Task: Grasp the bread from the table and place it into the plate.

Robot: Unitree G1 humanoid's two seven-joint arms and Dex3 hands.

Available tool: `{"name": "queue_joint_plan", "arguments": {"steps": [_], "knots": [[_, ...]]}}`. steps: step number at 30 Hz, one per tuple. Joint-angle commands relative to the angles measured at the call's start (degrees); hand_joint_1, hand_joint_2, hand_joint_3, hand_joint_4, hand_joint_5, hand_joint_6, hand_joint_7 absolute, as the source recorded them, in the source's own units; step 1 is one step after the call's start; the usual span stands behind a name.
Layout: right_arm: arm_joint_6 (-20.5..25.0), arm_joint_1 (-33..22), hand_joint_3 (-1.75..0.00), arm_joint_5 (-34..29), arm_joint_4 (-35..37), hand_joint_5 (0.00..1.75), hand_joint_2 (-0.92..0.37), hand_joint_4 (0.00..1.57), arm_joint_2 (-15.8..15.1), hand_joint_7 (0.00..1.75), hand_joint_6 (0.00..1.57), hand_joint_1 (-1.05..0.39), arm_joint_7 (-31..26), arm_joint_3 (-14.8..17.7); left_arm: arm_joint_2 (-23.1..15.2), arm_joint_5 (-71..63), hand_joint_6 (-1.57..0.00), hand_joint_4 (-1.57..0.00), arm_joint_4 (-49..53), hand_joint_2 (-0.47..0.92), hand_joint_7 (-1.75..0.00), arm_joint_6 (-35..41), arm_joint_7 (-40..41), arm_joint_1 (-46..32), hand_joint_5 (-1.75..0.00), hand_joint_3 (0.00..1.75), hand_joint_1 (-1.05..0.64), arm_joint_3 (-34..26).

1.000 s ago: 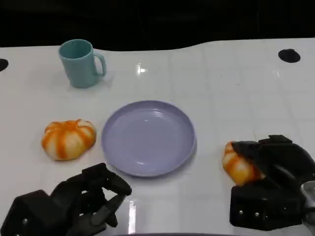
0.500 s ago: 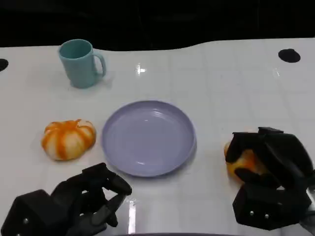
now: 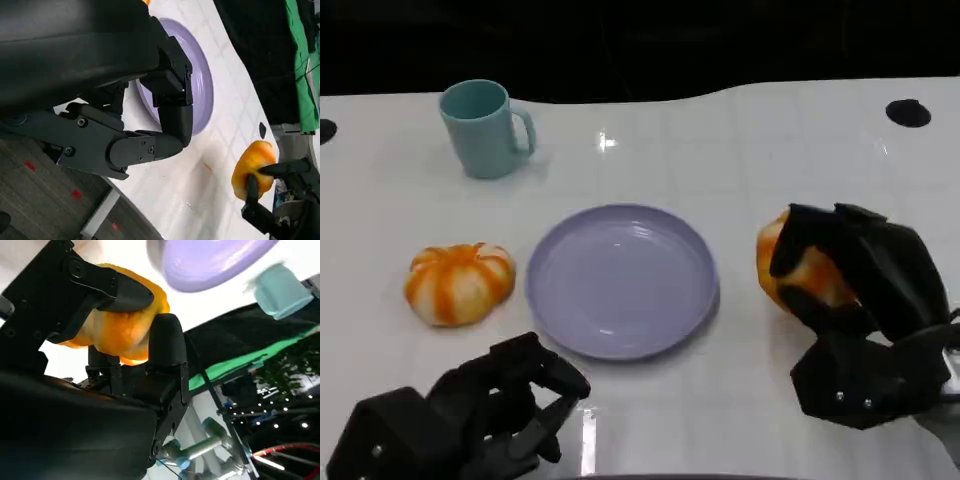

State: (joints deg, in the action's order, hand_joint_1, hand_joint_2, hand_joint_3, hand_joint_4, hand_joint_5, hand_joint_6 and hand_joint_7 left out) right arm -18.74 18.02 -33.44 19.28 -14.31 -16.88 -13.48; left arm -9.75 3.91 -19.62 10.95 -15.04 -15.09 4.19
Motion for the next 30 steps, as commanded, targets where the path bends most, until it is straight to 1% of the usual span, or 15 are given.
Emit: {"name": "queue_joint_plan", "arguments": {"steps": [1,3,5,7,10,13,16,18,22,26,28,30], "knots": [[0.0,1.7,-1.33,0.4,-0.3,1.75,-0.29,0.95,0.8,1.74,0.7,-0.03,0.1,0.0,0.0,-0.4,-0.57,-0.63,0.2,0.92,-1.35,-0.2,0.7,-0.2,-1.75,0.48,-0.35,-0.2],[-0.5,2.1,-1.33,0.5,-0.2,1.75,-0.29,0.95,1.3,1.75,0.72,-0.03,0.0,-0.2,0.0,-0.7,-0.57,-0.63,0.4,0.92,-1.35,-0.4,0.8,-0.1,-1.75,0.48,-0.35,-0.1],[-1.1,2.8,-1.4,0.6,0.2,1.75,-0.26,0.95,2.0,1.75,0.73,-0.04,0.0,-0.7,-0.1,-0.6,-0.57,-0.64,1.0,0.92,-1.35,-1.0,0.5,0.1,-1.75,0.48,-0.35,-0.2],[-1.0,3.5,-1.42,1.1,0.1,1.75,-0.25,0.96,2.8,1.75,0.73,-0.05,0.9,-1.2,-0.2,-0.7,-0.57,-0.64,1.5,0.92,-1.35,-1.5,0.3,0.3,-1.75,0.49,-0.35,-0.3],[-1.3,4.8,-1.39,2.0,0.8,1.75,-0.27,0.96,4.1,1.73,0.71,-0.03,2.6,-1.8,-0.1,-0.6,-0.57,-0.65,1.8,0.92,-1.35,-1.4,0.4,0.5,-1.75,0.49,-0.35,-0.4],[-2.2,6.8,-1.4,3.0,3.3,1.75,-0.3,0.95,5.9,1.73,0.71,-0.03,3.9,-2.8,0.0,-0.5,-0.58,-0.65,1.9,0.92,-1.35,-1.0,0.6,0.5,-1.75,0.49,-0.34,-0.5],[-3.5,9.2,-1.45,3.8,7.3,1.75,-0.28,0.97,8.1,1.74,0.71,-0.06,4.6,-3.7,-0.2,-0.6,-0.57,-0.64,2.6,0.92,-1.35,-1.7,0.2,0.8,-1.75,0.49,-0.34,-0.5],[-4.5,10.3,-1.47,4.4,9.3,1.75,-0.28,0.96,8.9,1.75,0.7,-0.04,5.1,-3.9,-0.3,-0.7,-0.58,-0.64,2.8,0.92,-1.36,-2.0,0.2,0.9,-1.75,0.49,-0.36,-0.4],[-5.7,15.0,-1.49,5.3,16.8,1.75,-0.29,0.95,12.2,1.75,0.7,-0.06,6.1,-5.0,-0.1,-0.3,-0.57,-0.62,3.4,0.92,-1.36,-2.4,0.0,0.8,-1.75,0.49,-0.34,-0.6],[-7.5,19.3,-1.48,5.4,24.9,1.75,-0.27,0.94,14.5,1.75,0.69,-0.06,5.3,-5.3,-0.2,-0.4,-0.57,-0.62,4.0,0.92,-1.36,-3.1,-0.1,1.0,-1.75,0.49,-0.34,-0.5],[-7.6,21.5,-1.47,5.3,28.9,1.75,-0.27,0.94,15.8,1.75,0.69,-0.06,5.1,-5.5,0.0,-0.4,-0.57,-0.62,4.1,0.92,-1.36,-2.9,0.2,1.1,-1.75,0.48,-0.34,-0.5],[-7.3,23.2,-1.41,5.6,32.3,1.75,-0.31,0.9,17.0,1.74,0.69,-0.07,5.4,-5.5,0.2,-0.4,-0.57,-0.62,4.1,0.92,-1.36,-2.9,0.4,1.1,-1.75,0.48,-0.35,-0.5]]}}
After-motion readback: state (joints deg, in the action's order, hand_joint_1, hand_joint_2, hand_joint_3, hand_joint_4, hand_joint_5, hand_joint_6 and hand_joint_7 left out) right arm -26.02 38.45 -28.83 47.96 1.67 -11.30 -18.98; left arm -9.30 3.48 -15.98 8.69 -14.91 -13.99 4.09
